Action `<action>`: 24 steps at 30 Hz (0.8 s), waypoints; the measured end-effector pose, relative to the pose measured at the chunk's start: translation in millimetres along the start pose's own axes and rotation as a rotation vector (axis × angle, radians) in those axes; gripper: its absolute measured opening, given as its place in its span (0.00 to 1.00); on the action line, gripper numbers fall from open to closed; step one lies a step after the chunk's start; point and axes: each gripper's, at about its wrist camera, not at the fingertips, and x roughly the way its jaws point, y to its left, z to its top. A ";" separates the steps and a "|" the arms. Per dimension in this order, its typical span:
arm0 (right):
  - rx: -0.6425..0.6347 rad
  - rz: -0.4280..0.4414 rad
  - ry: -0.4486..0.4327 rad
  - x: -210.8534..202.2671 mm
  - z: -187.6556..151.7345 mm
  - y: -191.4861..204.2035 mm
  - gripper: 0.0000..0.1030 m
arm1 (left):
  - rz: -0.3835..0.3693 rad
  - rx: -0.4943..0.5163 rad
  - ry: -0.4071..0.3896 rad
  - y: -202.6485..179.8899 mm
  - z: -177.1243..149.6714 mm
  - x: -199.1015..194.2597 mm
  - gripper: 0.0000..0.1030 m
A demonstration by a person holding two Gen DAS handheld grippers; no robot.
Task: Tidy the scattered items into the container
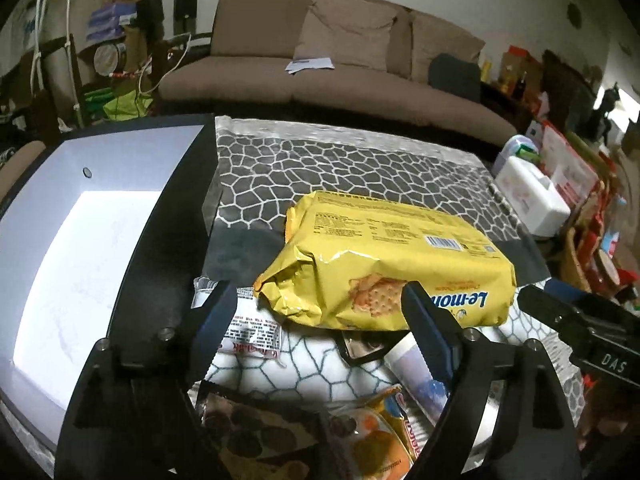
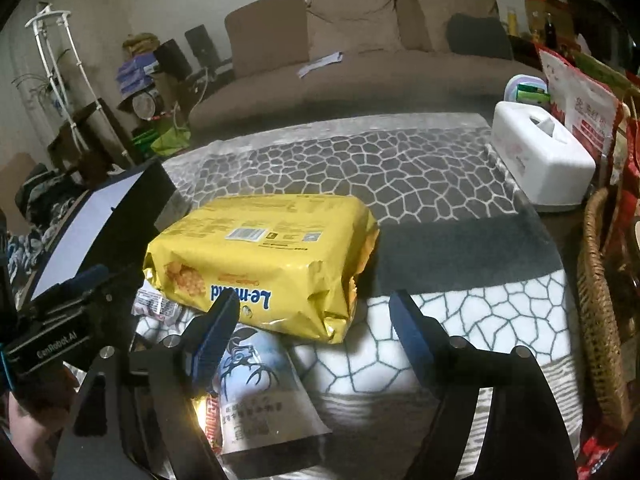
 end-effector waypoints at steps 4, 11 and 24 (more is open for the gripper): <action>-0.014 -0.015 0.014 5.2 -1.8 0.1 0.76 | -0.013 0.011 -0.003 -3.0 -0.1 3.1 0.76; -0.026 -0.008 0.052 16.0 -7.8 -2.9 0.03 | -0.022 0.031 0.023 -4.5 0.0 11.1 0.02; 0.073 0.084 0.029 11.5 -13.7 -32.6 0.60 | -0.066 -0.010 0.022 10.2 -6.6 21.7 0.72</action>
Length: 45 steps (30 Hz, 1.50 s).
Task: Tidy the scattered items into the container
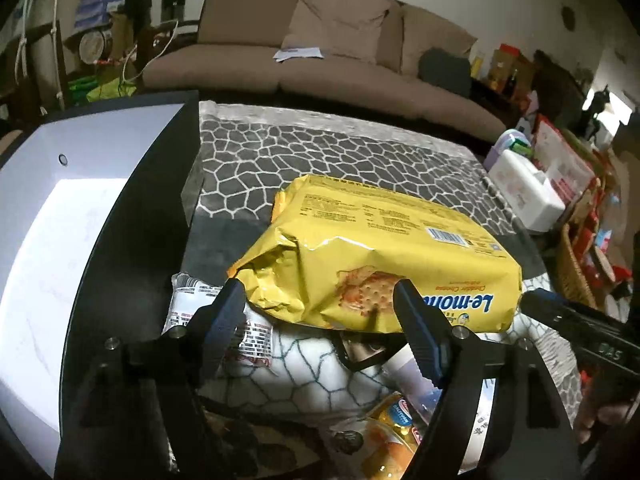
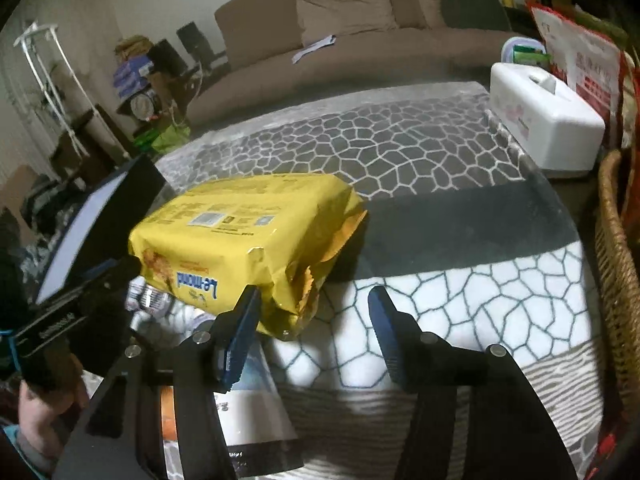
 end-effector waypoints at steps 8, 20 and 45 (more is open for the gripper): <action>-0.029 0.107 0.028 13.5 -4.4 13.6 0.59 | -0.078 -0.032 0.049 10.5 -2.0 15.9 0.70; -0.091 -0.014 0.042 21.9 4.4 23.3 0.17 | -0.089 0.010 0.080 -2.5 6.2 16.0 0.12; -0.058 -0.088 -0.014 -25.9 55.0 23.0 0.02 | -0.040 -0.091 0.082 16.9 28.4 -18.5 0.74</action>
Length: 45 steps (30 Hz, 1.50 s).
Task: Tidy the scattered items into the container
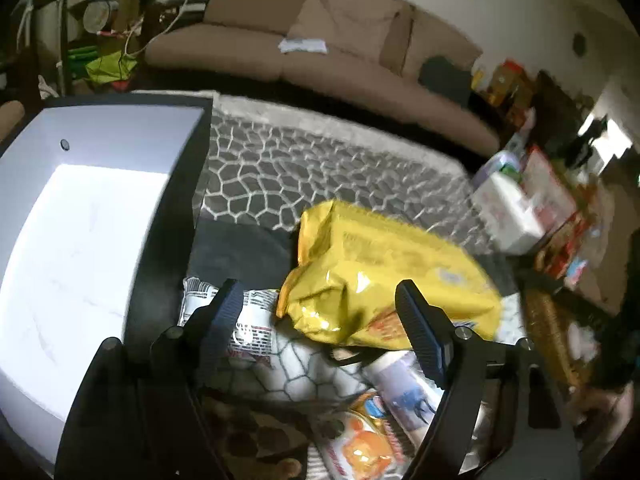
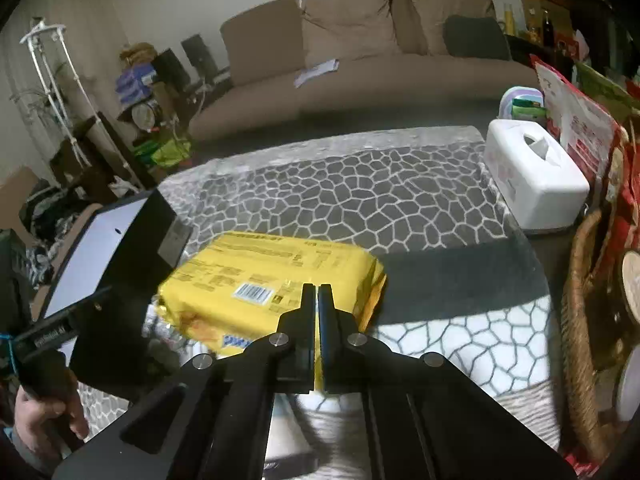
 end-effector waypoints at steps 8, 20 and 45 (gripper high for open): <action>0.071 0.088 -0.001 3.0 -41.0 -25.3 0.62 | 0.098 0.092 -0.015 -10.1 -13.4 22.8 0.75; 0.037 0.095 0.031 34.2 -54.0 -11.0 0.21 | -0.047 0.082 0.049 -20.7 -9.7 48.4 0.49; 0.226 0.182 -0.057 -25.8 -13.8 -71.6 0.39 | -0.148 0.193 -0.004 -81.0 29.0 -4.8 0.54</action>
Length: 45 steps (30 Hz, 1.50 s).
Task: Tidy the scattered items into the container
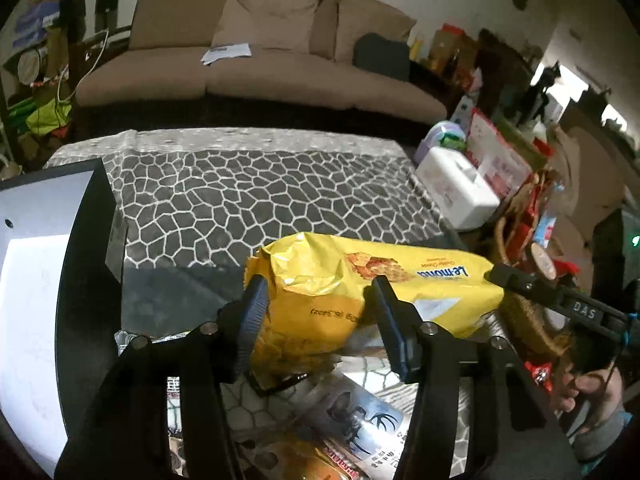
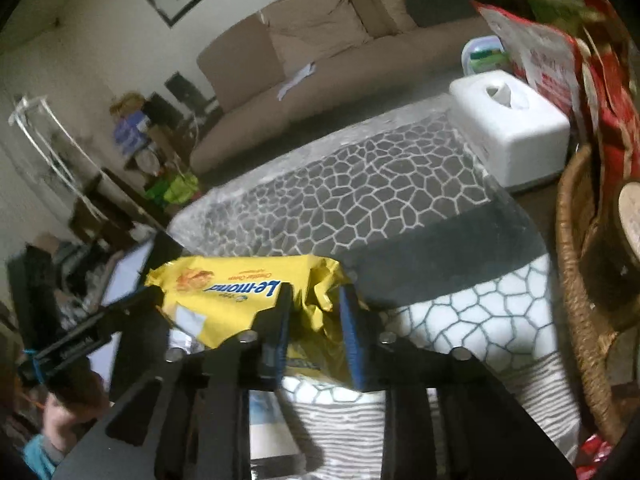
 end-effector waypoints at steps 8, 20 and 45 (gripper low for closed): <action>-0.021 0.027 -0.023 6.3 -6.5 -1.8 0.57 | -0.036 -0.117 -0.030 44.6 -18.0 5.9 0.71; -0.128 0.018 0.043 30.1 -29.5 8.8 0.66 | -0.007 0.055 0.075 15.4 -27.5 40.2 0.72; -0.283 -0.023 -0.063 -8.6 19.0 73.8 0.26 | -0.037 0.037 -0.042 -2.4 8.3 -37.3 0.55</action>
